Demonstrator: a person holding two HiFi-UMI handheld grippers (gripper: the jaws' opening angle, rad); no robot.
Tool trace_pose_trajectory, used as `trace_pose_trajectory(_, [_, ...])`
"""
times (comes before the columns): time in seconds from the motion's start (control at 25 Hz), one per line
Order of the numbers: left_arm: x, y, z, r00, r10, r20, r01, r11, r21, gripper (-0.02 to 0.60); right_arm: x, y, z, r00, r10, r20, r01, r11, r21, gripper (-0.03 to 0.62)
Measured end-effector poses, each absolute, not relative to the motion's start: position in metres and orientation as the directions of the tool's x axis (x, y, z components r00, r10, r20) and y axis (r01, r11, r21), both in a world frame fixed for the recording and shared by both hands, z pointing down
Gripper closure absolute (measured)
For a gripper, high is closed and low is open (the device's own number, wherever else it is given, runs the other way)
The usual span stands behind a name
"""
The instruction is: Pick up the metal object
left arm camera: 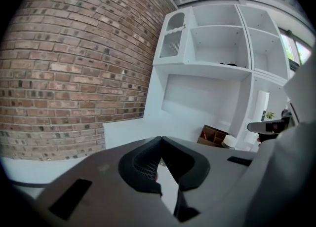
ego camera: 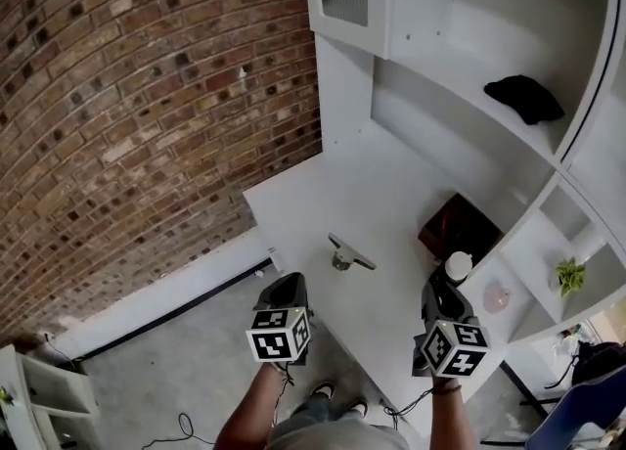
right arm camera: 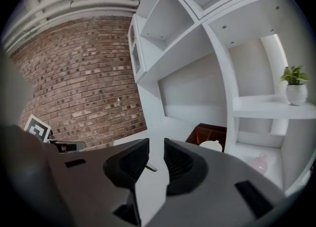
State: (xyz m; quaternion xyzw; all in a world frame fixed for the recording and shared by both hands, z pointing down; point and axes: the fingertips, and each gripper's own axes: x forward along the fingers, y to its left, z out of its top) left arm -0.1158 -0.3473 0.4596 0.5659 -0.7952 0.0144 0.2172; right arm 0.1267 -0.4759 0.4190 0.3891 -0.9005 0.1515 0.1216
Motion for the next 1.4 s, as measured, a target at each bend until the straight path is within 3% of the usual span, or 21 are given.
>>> trace_pose_trajectory(0.52, [-0.194, -0.267, 0.481, -0.433, -0.804, 0.407, -0.803, 0.550, 0.232, 0.569, 0.030, -0.473, 0.433, -0.751, -0.528, 0.396, -0.606, 0.790, -0.094, 0.499])
trace_pose_trajectory(1.4, [-0.259, -0.242, 0.633, -0.411, -0.720, 0.559, -0.716, 0.635, 0.291, 0.569, -0.074, -0.477, 0.556, -0.667, -0.402, 0.627, -0.406, 0.902, 0.147, 0.497])
